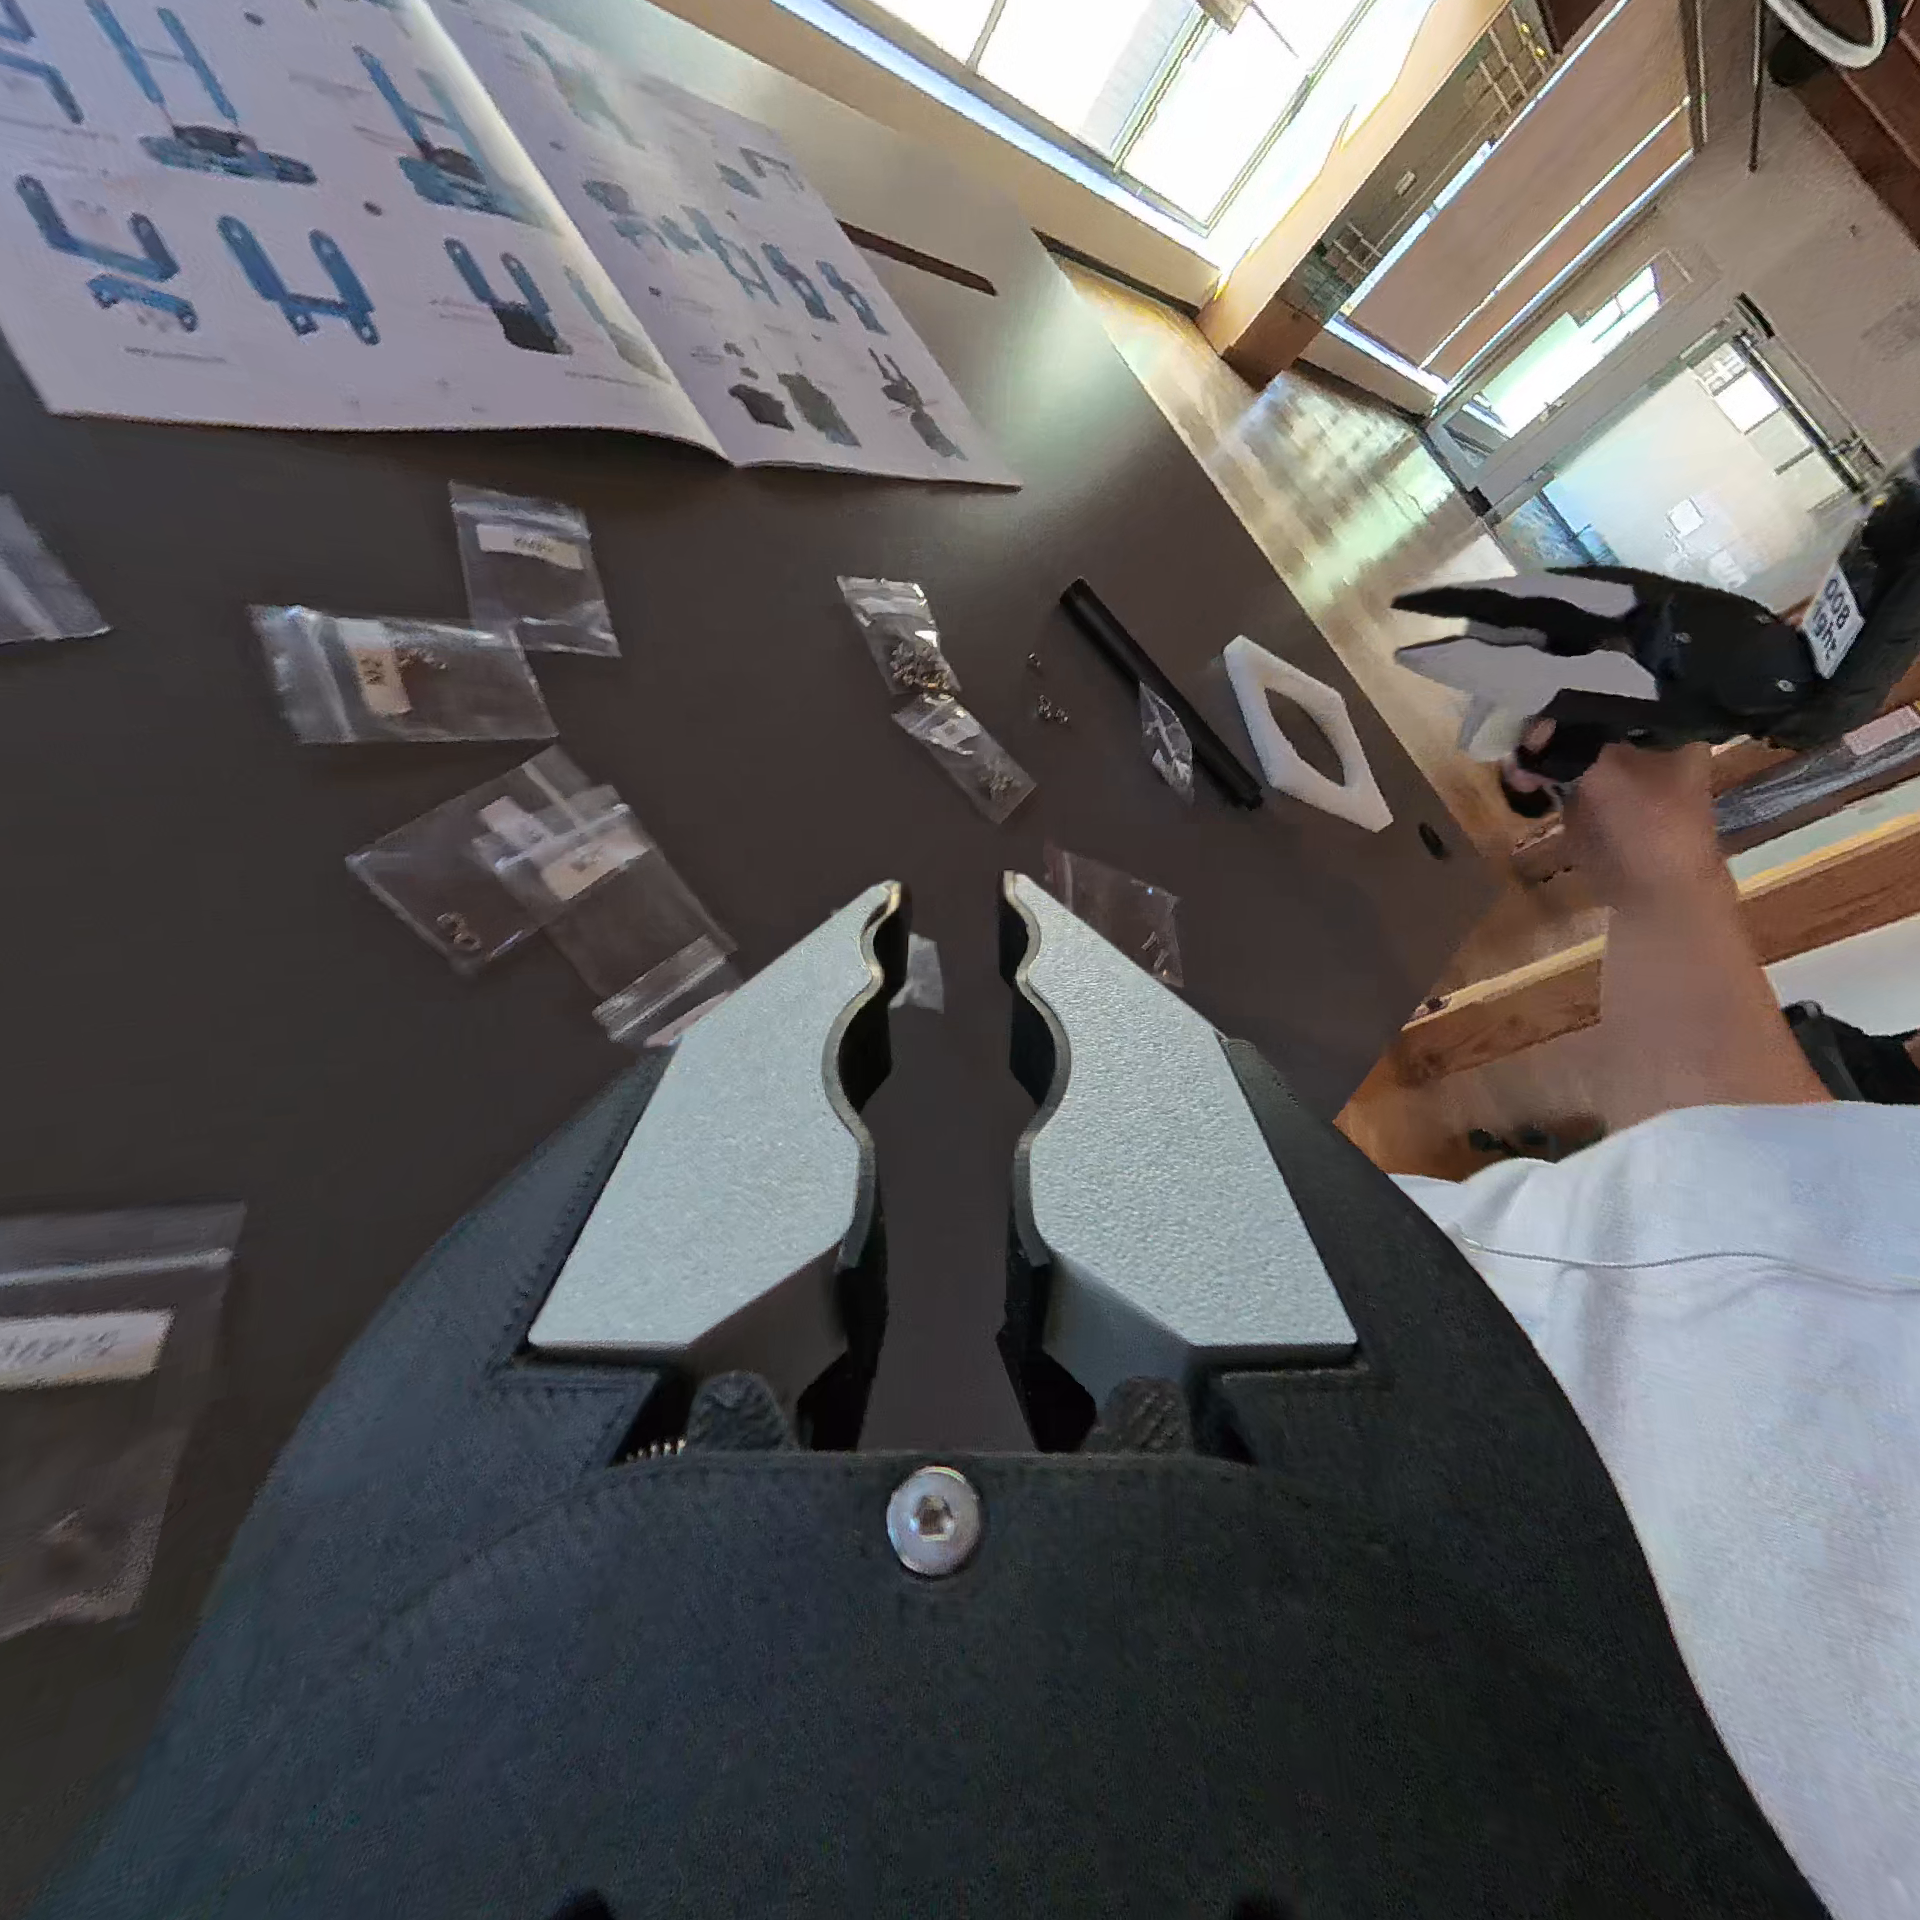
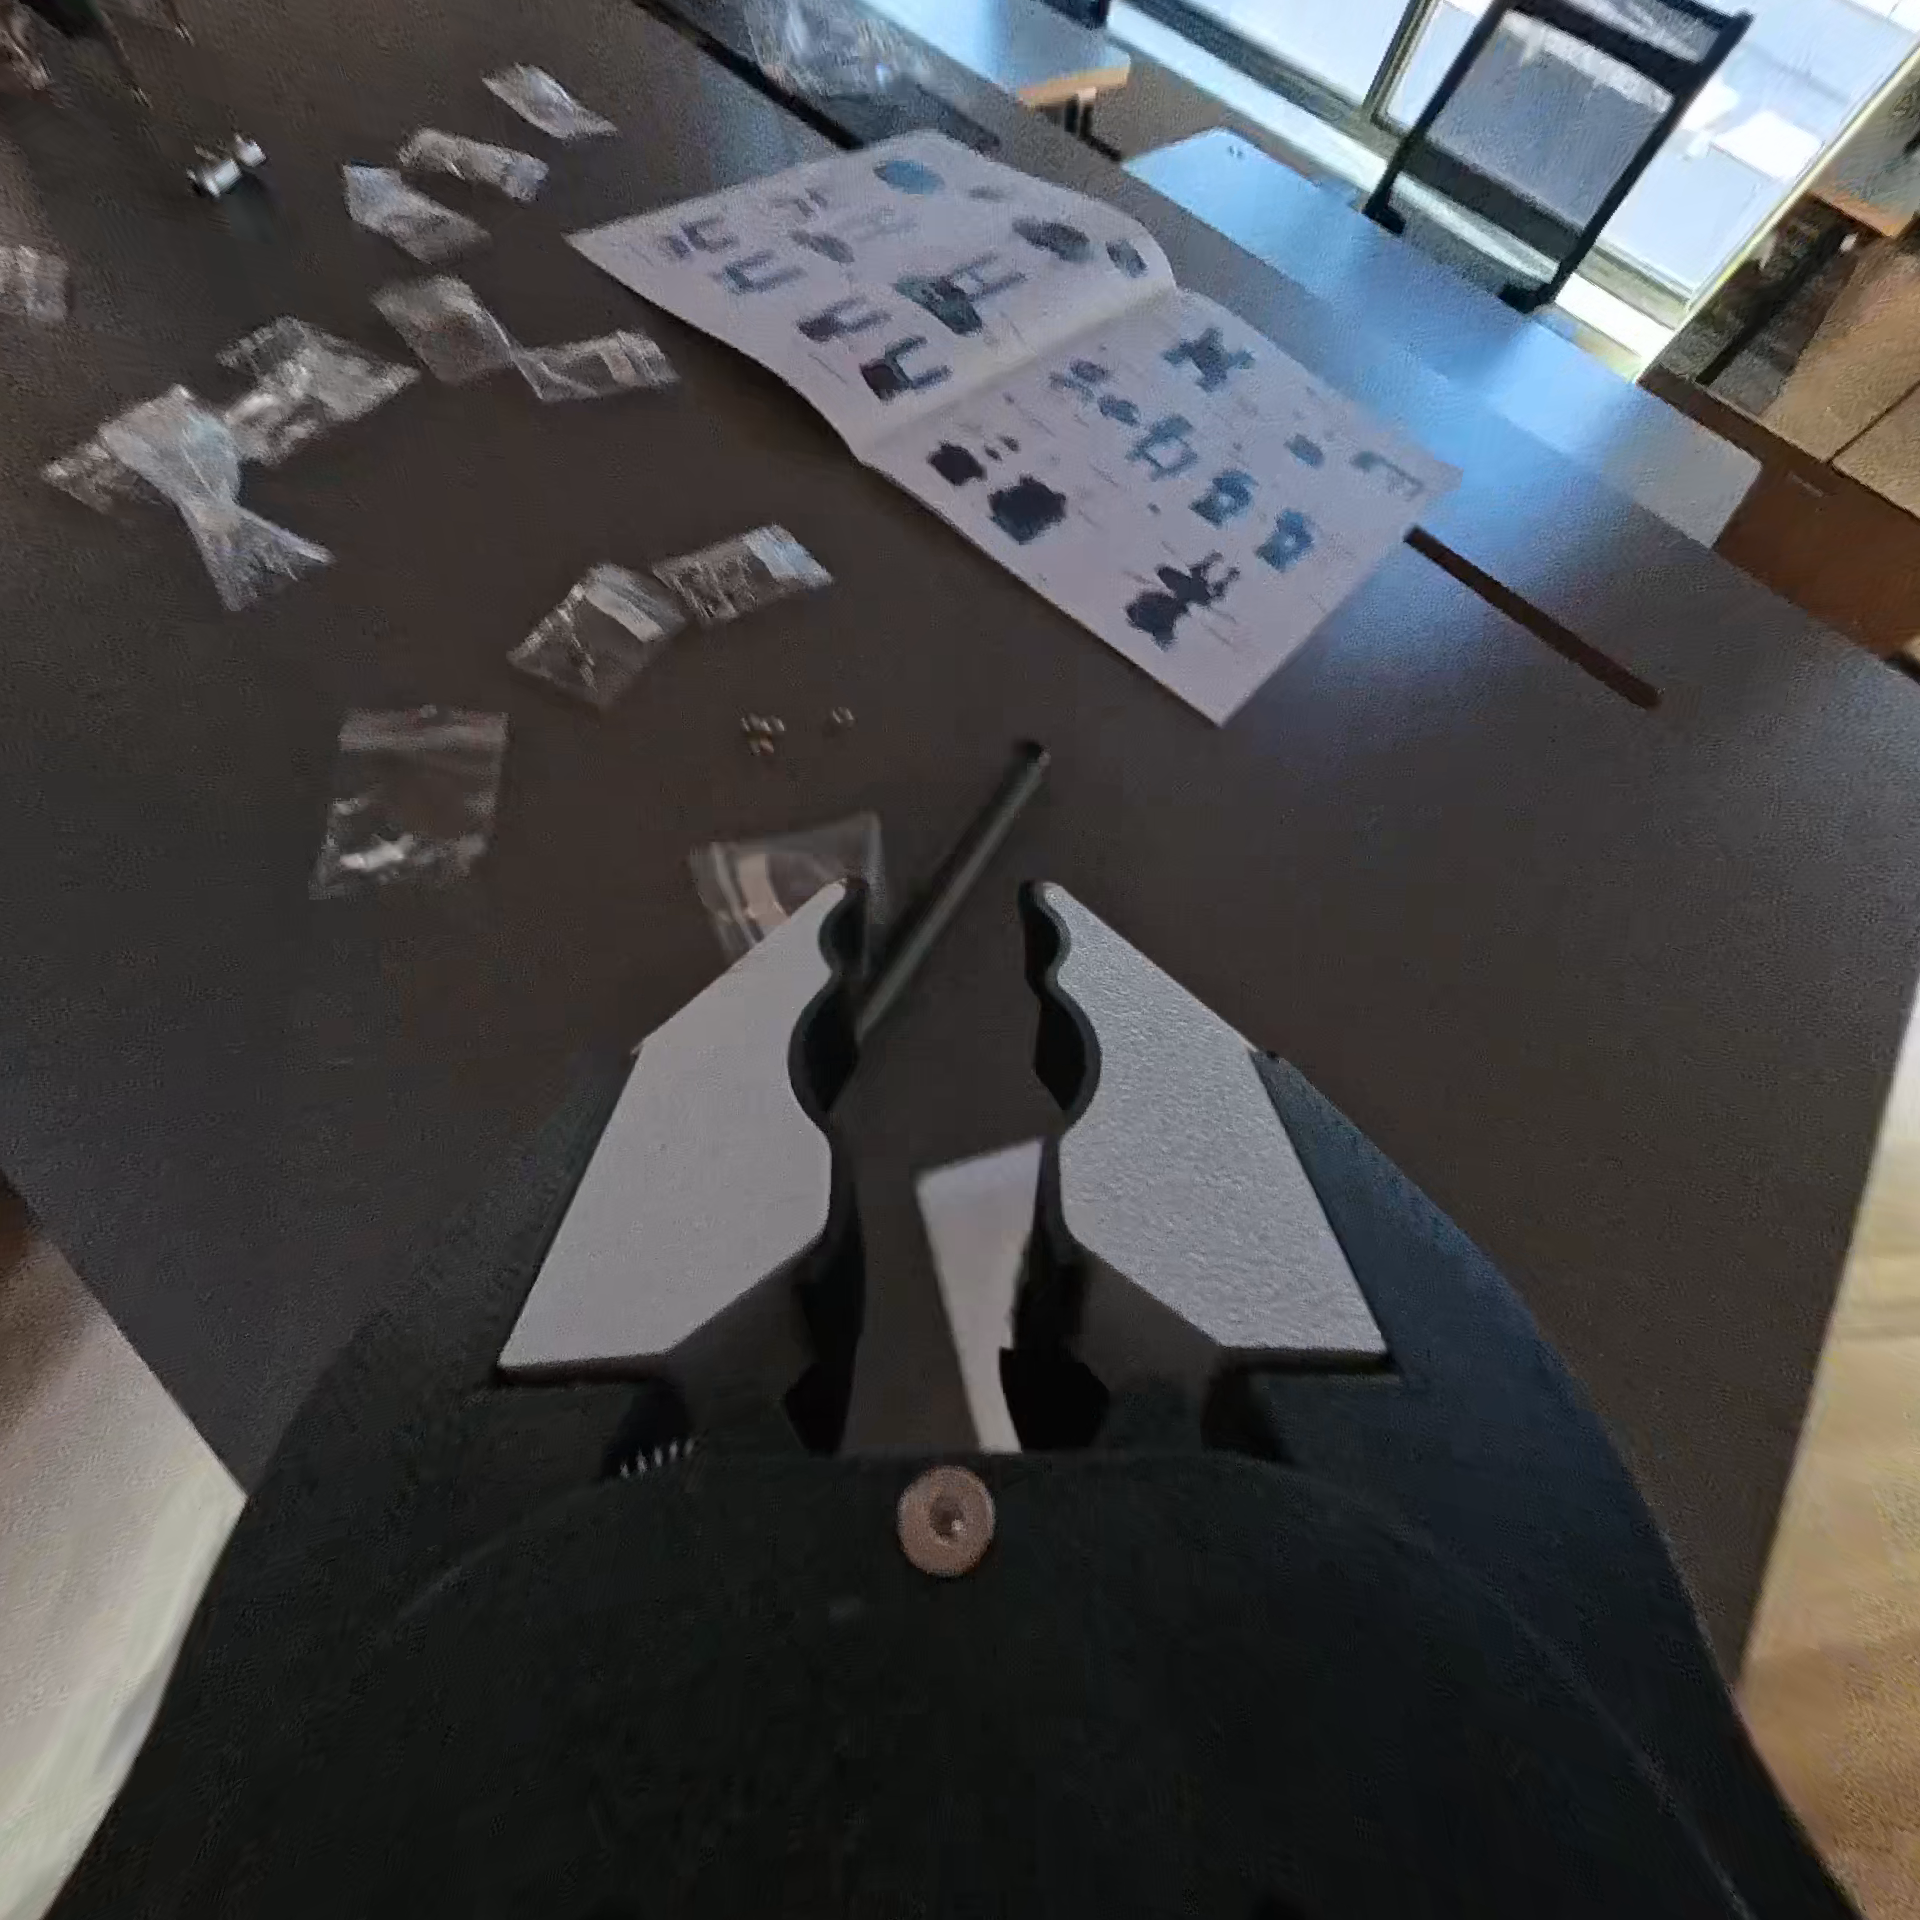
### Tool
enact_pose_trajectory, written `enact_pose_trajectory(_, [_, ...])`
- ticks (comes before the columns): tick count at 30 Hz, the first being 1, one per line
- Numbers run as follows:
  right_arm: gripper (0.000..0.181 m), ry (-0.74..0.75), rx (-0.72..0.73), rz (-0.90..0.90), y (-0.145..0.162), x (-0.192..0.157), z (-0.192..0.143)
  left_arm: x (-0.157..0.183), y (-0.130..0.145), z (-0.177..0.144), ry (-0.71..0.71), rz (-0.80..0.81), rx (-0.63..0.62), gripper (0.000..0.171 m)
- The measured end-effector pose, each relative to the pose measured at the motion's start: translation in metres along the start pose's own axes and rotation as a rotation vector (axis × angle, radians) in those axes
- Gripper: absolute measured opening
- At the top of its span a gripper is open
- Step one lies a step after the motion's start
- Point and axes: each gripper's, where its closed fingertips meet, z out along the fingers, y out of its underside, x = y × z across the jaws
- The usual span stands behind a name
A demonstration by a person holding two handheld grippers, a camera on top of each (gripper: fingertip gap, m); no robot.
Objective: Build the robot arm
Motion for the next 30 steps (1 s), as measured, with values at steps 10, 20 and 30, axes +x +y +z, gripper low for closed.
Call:
enact_pose_trajectory(10, [0.026,-0.396,-0.356,-0.055,0.155,0.012,-0.03,0.078,0.004,0.106,-0.012,-0.027,-0.041,0.015])
enact_pose_trajectory(20, [0.031,-0.719,-0.3,-0.198,0.137,-0.035,-0.029,0.101,0.02,0.187,-0.082,0.092,-0.127,0.016])
enact_pose_trajectory(30, [0.032,-0.69,-0.072,-0.096,0.095,0.024,-0.019,0.055,0.031,0.224,-0.249,0.317,-0.272,0.02])
